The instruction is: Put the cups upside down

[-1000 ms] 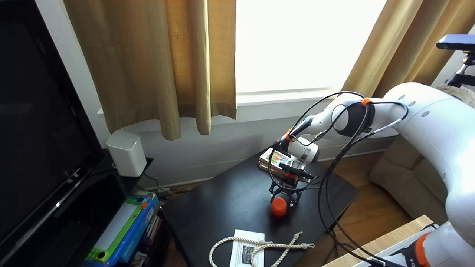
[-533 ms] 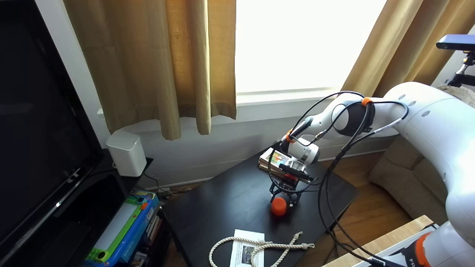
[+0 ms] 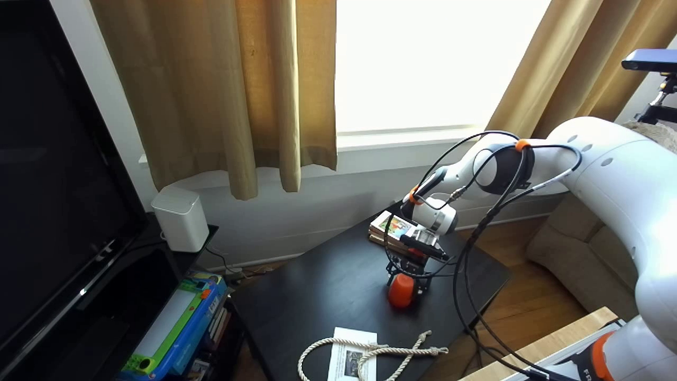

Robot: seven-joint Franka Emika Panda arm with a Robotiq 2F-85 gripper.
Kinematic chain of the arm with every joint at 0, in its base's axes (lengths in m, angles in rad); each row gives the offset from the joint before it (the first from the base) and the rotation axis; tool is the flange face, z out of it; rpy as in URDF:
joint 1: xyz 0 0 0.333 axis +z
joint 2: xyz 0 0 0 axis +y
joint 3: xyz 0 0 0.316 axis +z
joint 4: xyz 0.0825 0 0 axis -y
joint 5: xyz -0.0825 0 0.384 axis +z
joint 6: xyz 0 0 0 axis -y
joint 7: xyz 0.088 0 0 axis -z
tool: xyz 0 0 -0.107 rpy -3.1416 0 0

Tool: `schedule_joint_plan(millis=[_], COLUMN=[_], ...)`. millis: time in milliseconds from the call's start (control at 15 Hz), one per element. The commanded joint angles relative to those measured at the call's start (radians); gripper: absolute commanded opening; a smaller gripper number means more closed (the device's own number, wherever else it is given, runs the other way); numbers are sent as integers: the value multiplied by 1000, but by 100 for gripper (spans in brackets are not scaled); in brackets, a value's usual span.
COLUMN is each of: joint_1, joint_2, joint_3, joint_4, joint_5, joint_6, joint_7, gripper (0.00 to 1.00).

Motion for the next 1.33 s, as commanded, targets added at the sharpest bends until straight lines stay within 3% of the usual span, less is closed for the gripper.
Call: schedule_joint_plan(millis=[0, 200, 600, 1000, 1267], joint_1=[18, 37, 131, 240, 225], joint_2=[0, 1, -142, -369, -527], joint_3=[-16, -23, -76, -110, -53], joint_4=[6, 46, -46, -272, -446], joint_5=[-23, -58, -188, -266, -298], joint_6=[60, 94, 181, 438, 601], joint_7=[-10, -1, -58, -123, -212], gripper=[100, 99, 100, 100, 100])
